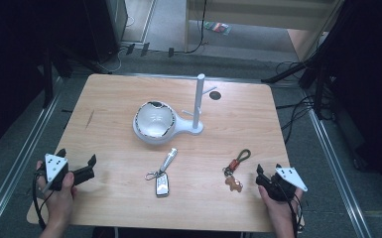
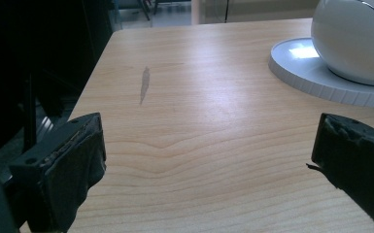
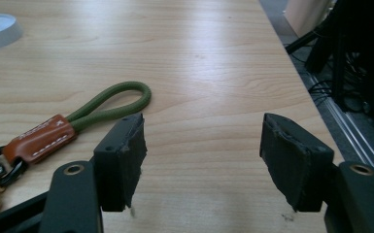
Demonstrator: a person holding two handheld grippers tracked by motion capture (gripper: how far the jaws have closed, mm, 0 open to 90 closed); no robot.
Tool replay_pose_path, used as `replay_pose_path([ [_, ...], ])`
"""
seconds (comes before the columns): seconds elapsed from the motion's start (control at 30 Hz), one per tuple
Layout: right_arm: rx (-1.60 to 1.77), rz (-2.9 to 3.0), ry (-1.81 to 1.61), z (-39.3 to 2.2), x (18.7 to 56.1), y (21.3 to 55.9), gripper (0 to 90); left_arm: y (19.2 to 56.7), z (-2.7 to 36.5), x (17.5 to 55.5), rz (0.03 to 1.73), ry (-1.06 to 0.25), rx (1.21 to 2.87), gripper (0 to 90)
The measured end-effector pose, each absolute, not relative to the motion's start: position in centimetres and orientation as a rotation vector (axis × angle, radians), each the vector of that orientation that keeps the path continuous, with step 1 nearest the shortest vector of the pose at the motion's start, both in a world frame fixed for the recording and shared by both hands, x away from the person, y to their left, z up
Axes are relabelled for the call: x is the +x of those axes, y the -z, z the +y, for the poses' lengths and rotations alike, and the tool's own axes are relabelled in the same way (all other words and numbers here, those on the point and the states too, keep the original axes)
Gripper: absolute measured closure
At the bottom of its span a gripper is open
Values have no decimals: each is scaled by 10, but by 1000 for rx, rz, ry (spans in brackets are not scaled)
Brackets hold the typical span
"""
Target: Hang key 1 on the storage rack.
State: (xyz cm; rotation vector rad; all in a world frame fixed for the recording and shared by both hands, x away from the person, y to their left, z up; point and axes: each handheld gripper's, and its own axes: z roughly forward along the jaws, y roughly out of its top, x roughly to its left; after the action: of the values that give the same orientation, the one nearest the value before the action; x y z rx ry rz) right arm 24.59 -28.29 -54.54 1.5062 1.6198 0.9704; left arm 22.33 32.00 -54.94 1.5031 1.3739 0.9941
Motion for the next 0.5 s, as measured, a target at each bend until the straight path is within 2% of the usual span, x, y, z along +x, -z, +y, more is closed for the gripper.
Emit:
replay_pose_path([
  [0.27, 1528, 1700, -924, -279, 246, 527, 351, 550, 328, 230, 1549, -977, 1357, 0],
  [0.33, 1517, 1738, -866, -269, 245, 511, 350, 550, 328, 230, 1571, -1002, 1335, 0],
  [0.5, 1543, 1871, -792, -252, 253, 494, 363, 550, 321, 230, 1524, -1039, 1418, 0],
])
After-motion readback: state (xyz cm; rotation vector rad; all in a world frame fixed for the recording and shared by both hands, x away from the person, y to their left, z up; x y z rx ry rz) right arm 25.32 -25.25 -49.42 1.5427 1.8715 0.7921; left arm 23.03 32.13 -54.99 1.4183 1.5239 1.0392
